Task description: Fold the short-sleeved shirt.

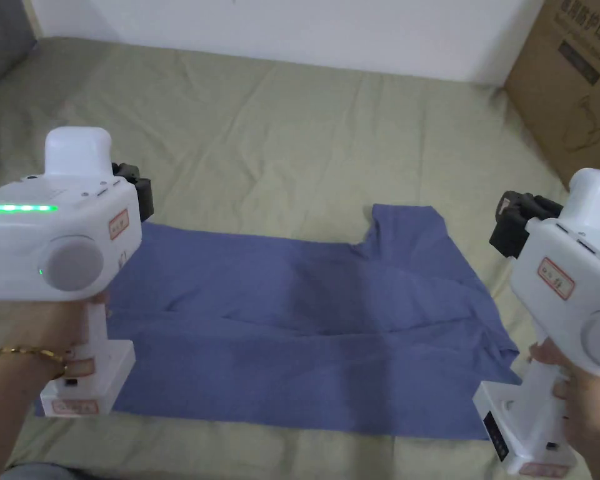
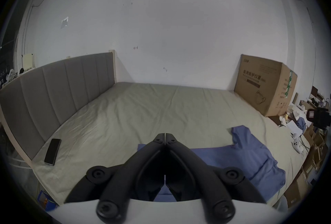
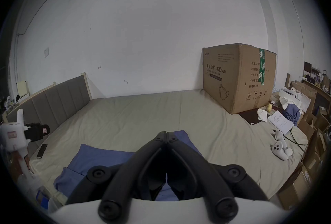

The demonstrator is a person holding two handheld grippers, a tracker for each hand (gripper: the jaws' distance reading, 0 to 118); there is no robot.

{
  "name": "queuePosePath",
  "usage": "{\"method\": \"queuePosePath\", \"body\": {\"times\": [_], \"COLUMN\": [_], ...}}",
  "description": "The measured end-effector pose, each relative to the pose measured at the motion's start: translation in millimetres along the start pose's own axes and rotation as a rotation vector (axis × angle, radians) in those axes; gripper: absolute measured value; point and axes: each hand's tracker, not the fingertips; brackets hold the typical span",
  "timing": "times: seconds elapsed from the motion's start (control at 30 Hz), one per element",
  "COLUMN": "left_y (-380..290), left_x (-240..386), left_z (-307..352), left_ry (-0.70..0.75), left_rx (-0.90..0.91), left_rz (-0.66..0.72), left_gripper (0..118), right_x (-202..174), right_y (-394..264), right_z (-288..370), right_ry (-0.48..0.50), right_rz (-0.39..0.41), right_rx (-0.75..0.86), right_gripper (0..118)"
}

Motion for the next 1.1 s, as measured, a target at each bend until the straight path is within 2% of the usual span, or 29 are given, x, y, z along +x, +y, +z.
{"method": "queuePosePath", "body": {"times": [0.03,0.07,0.1,0.13,0.2,0.23,0.37,0.5,0.67,0.7,0.77,0.83,0.87,0.9,0.93,1.0,1.1], "left_y": [3,6,9,11,13,12,8,-4,-22,-26,-33,-34,-32,-29,-27,-22,-11], "left_x": [-5,-12,-16,-22,-31,-34,-49,-63,-65,-63,-61,-52,-49,-47,-43,-44,-50], "left_z": [-14,-30,-48,-66,-107,-123,-199,-252,-285,-289,-290,-286,-285,-277,-273,-263,-242], "left_ry": [0.002,-0.008,-0.009,-0.005,0.009,0.016,0.056,0.142,0.159,0.152,0.123,0.116,0.099,0.041,0.098,0.077,0.05], "left_rx": [-0.036,-0.065,-0.108,-0.155,-0.274,-0.313,-0.549,-0.634,-0.754,-0.777,-0.784,-0.755,-0.746,-0.739,-0.729,-0.689,-0.602], "left_rz": [0.011,0.029,0.038,0.049,0.055,0.055,-0.012,0.004,-0.023,-0.034,-0.035,-0.018,-0.018,0.016,-0.006,-0.039,0.025], "left_gripper": [1,7,19,50,99,108,108,108,105,98,62,37,14,1,1,1,1], "right_x": [0,0,-1,-1,-1,0,1,5,11,12,13,14,14,16,17,21,30], "right_y": [0,0,-1,-3,-7,-9,-20,-33,-46,-48,-50,-51,-50,-49,-47,-40,-23], "right_z": [-5,-10,-16,-20,-32,-37,-62,-86,-107,-109,-112,-112,-112,-112,-113,-117,-137], "right_ry": [0.001,0.001,-0.002,-0.003,-0.006,-0.01,-0.019,-0.043,-0.063,-0.067,-0.068,-0.071,-0.071,-0.066,-0.061,-0.057,-0.041], "right_rz": [0.001,0.003,0.006,0.006,0.004,0.005,0.011,0.038,0.031,0.03,0.03,0.033,0.034,0.032,0.033,0.034,0.039], "right_rx": [-0.008,-0.019,-0.027,-0.034,-0.054,-0.065,-0.123,-0.183,-0.239,-0.246,-0.258,-0.265,-0.266,-0.268,-0.272,-0.278,-0.349], "right_gripper": [0,0,0,0,0,0,0,0,0,0,0,0,0,0,0,0,0]}}
